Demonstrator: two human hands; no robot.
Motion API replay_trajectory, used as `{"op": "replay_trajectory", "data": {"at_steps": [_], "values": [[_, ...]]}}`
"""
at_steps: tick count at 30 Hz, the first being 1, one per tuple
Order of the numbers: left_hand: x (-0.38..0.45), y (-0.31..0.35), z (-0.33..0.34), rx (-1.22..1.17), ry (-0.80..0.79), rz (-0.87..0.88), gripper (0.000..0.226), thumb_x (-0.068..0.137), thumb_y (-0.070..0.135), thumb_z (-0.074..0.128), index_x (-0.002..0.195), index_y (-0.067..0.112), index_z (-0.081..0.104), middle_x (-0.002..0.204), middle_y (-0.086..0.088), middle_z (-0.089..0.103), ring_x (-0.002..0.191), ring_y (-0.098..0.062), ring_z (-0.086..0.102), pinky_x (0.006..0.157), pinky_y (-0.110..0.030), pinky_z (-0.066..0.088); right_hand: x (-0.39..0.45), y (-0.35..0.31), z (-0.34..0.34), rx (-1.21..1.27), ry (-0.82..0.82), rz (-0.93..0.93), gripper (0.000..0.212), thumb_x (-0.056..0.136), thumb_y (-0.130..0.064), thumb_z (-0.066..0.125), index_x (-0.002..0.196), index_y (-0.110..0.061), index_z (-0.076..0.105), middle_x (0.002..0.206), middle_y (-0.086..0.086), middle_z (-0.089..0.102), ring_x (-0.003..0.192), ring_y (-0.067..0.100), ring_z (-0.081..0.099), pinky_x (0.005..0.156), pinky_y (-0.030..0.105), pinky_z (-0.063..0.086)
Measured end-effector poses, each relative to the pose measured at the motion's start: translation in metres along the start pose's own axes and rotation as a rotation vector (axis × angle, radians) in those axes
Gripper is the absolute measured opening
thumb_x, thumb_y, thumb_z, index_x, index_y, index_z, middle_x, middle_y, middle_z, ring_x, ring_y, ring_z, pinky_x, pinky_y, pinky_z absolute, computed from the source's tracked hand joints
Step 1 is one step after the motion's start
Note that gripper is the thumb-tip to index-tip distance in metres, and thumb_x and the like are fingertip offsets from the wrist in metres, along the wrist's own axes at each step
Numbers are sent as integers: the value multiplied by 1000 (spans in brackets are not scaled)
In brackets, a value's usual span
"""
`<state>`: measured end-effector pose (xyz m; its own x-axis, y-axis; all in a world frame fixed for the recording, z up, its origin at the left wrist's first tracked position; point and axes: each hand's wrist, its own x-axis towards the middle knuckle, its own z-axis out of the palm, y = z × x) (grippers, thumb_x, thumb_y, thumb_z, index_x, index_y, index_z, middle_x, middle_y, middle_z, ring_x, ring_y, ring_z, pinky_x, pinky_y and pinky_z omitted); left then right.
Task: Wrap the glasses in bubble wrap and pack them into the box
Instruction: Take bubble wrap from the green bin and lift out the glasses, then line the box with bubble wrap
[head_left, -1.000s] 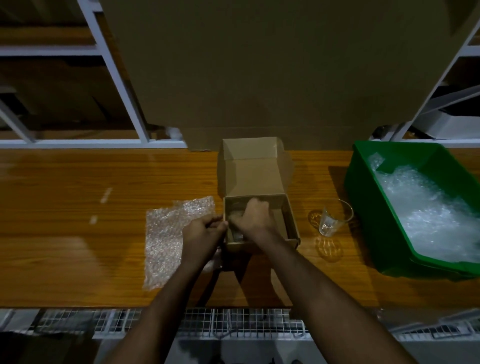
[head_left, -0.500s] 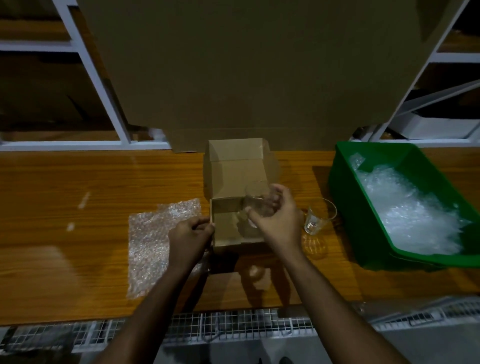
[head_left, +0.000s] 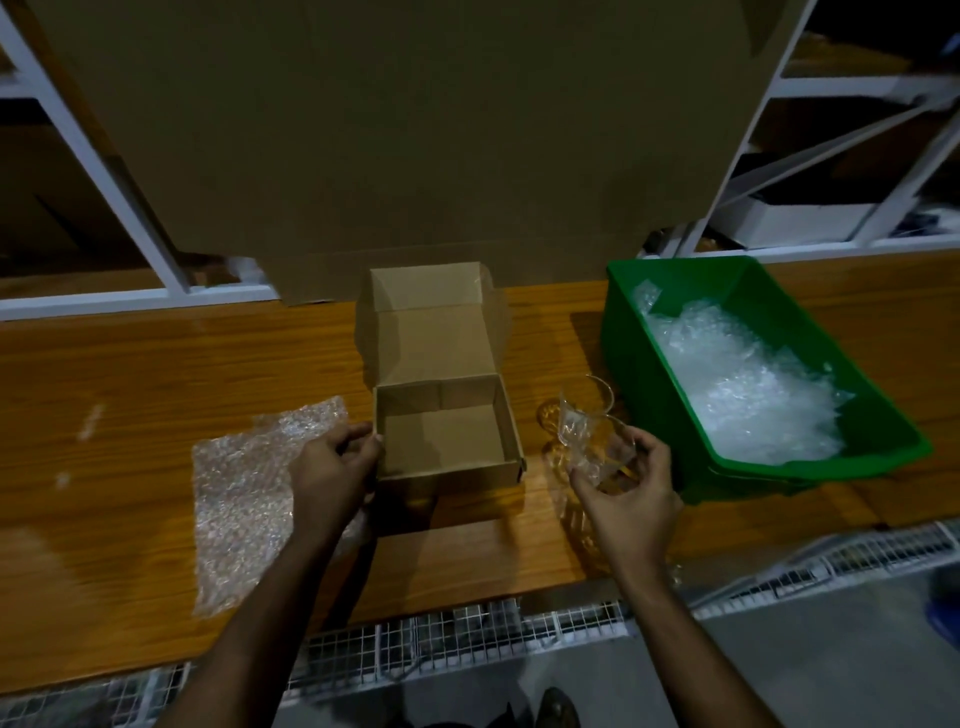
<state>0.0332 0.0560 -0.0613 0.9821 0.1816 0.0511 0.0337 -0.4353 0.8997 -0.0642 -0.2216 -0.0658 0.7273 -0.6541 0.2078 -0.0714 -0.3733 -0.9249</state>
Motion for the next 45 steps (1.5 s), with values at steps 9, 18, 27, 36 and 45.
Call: {"op": "replay_trajectory", "data": {"at_steps": [9,18,27,36,45], "values": [[-1,-1,4,-31,-4,5,27,95,23,66,119,12,71,102,0,72,88,-5,67,75,-31,59,2,13,-1,-26,20,-17,77,62,-20,94,126,-25,53,117,-3,65,99,11,64,74,7,47],[-5,0,6,-72,3,-13,22,97,23,64,116,16,72,98,3,71,87,2,65,69,-23,55,-20,2,4,-94,114,-150,98,64,-13,93,144,-8,38,141,13,48,120,5,47,92,-2,36],[-7,-19,-32,-31,1,-79,20,96,25,65,114,20,73,92,6,75,82,-11,73,74,-43,63,-43,-41,58,-254,77,-564,48,83,-18,72,125,-2,58,126,16,59,120,31,54,101,43,43],[2,-68,-110,379,321,-115,33,95,30,65,123,12,66,110,-11,67,101,-27,62,78,-35,49,-61,-69,142,-168,-565,-597,29,89,-17,70,116,-16,61,103,1,62,94,17,60,74,37,57],[7,-75,-116,851,129,-346,62,77,70,64,110,18,64,127,-16,54,119,-36,49,96,-45,44,-77,-90,170,-164,-548,-638,26,86,-12,73,111,-13,66,101,2,66,91,16,62,72,25,49]]}}
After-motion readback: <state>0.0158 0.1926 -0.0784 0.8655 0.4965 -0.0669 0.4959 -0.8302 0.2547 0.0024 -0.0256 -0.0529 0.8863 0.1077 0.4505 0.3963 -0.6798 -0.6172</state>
